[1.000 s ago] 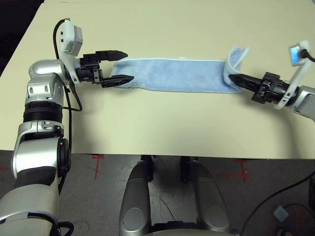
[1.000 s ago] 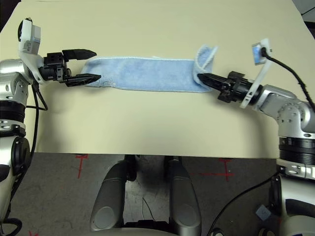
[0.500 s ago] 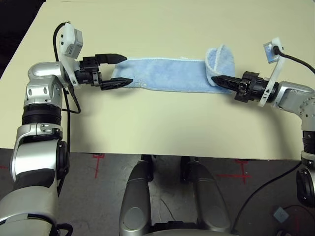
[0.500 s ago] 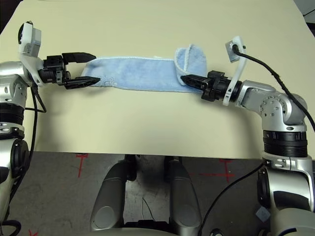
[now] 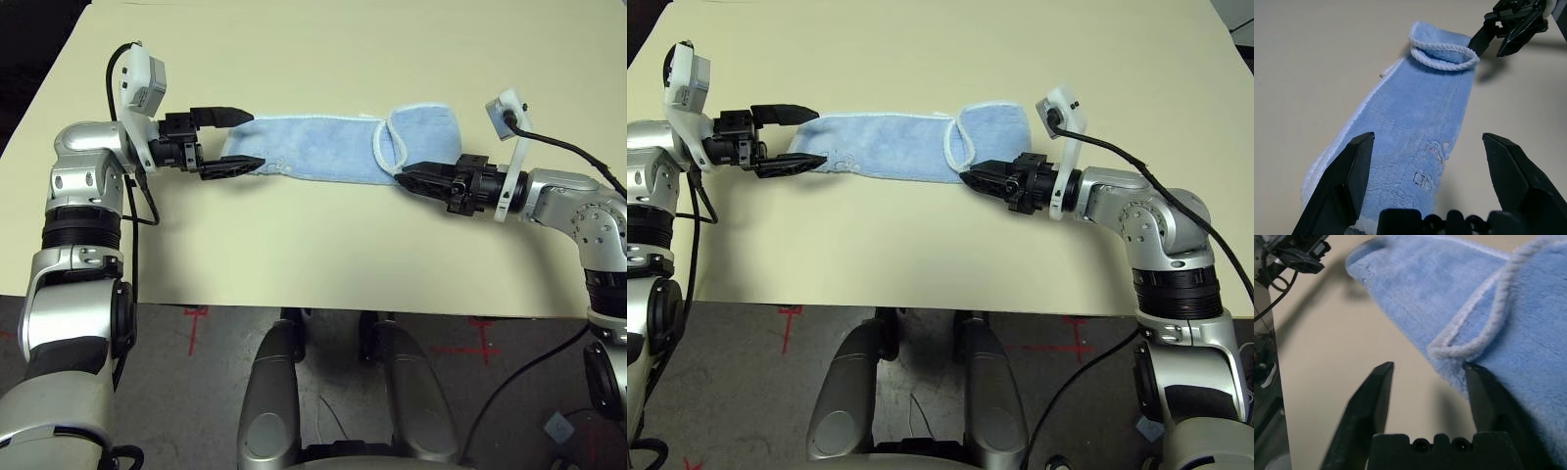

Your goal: Fold the towel and set it aside.

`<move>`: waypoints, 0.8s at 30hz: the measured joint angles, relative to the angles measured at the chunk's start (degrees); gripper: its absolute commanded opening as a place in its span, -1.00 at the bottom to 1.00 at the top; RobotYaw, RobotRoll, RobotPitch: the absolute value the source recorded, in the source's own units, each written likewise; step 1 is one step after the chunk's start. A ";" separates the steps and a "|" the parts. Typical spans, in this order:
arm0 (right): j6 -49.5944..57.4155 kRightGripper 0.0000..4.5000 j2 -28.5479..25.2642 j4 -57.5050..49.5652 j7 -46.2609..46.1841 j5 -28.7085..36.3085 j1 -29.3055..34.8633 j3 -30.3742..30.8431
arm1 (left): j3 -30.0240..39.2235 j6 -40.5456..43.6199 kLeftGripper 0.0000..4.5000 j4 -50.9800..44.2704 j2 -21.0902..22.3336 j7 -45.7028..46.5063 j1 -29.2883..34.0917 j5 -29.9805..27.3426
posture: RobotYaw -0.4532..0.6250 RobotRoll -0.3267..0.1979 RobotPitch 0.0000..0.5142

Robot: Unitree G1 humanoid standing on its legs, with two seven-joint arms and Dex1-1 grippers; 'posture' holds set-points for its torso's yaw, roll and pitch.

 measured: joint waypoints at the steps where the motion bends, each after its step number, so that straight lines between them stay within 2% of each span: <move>1: -0.52 0.94 0.00 0.00 0.37 -0.28 -0.07 0.01 | -0.01 0.00 1.00 0.00 0.00 0.00 0.00 0.00 | -0.25 0.25 0.32; 4: -3.45 0.98 0.16 0.07 2.26 -1.38 -1.01 0.20 | -0.06 0.01 1.00 0.00 0.00 0.01 0.01 0.00 | -0.26 0.25 0.31; 8: -9.13 0.98 1.03 1.31 5.83 -4.26 -3.29 2.93 | -0.16 0.20 1.00 -0.33 -0.19 0.04 0.05 0.00 | -0.26 0.25 0.30; 17: -14.91 0.98 2.36 5.15 10.23 -10.16 -4.99 8.48 | -0.25 0.43 1.00 -0.65 -0.29 0.17 0.21 -0.01 | -0.24 0.25 0.29; 20: -19.93 0.98 4.07 7.78 11.51 -10.22 -5.53 6.73 | -0.25 0.60 1.00 -0.92 -0.29 0.29 0.56 -0.02 | -0.24 0.25 0.29; 24: -27.12 0.98 4.32 13.38 15.55 -7.58 -7.02 -0.20 | -0.24 1.14 1.00 -1.44 -0.27 0.46 1.37 -0.05 | -0.24 0.25 0.28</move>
